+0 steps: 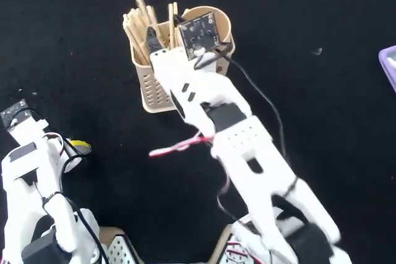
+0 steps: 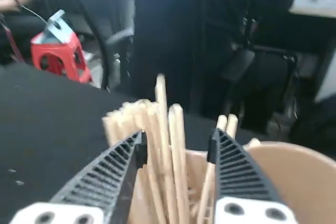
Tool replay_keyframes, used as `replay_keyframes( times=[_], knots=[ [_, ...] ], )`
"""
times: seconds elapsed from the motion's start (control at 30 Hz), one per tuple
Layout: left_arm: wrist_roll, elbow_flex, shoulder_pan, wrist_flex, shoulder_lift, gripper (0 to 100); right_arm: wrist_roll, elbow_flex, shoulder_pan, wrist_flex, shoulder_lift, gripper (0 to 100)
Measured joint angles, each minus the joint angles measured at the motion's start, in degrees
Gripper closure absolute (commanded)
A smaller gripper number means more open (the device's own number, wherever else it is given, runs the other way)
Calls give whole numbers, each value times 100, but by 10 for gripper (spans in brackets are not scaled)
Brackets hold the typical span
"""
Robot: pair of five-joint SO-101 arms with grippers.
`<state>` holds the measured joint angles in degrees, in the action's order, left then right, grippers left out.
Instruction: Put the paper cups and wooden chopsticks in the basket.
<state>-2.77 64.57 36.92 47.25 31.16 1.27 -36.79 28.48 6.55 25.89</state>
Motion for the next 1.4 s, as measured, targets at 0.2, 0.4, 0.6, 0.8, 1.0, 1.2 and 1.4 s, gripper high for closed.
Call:
replay_keyframes(
  times=[0.2,0.4,0.6,0.8,1.0,1.2,1.4],
  knots=[
    [0,0,0,0,0,698,0,0,-105,1310,2136,972],
    [-18,-35,132,334,0,971,-18,-686,-1240,3815,5002,987],
    [-18,-237,132,545,0,973,-18,-2743,-2163,4888,7534,984],
    [-18,-360,-141,607,0,971,0,-4167,-2321,5099,7727,984],
    [-18,-404,-202,1116,281,971,0,-4949,-2259,5380,7727,984],
    [-18,-862,-123,2945,1952,967,0,-5688,-2251,5538,7727,984],
    [-18,-440,-264,3279,4431,966,0,-5978,-2251,5969,7727,986]
  ],
)
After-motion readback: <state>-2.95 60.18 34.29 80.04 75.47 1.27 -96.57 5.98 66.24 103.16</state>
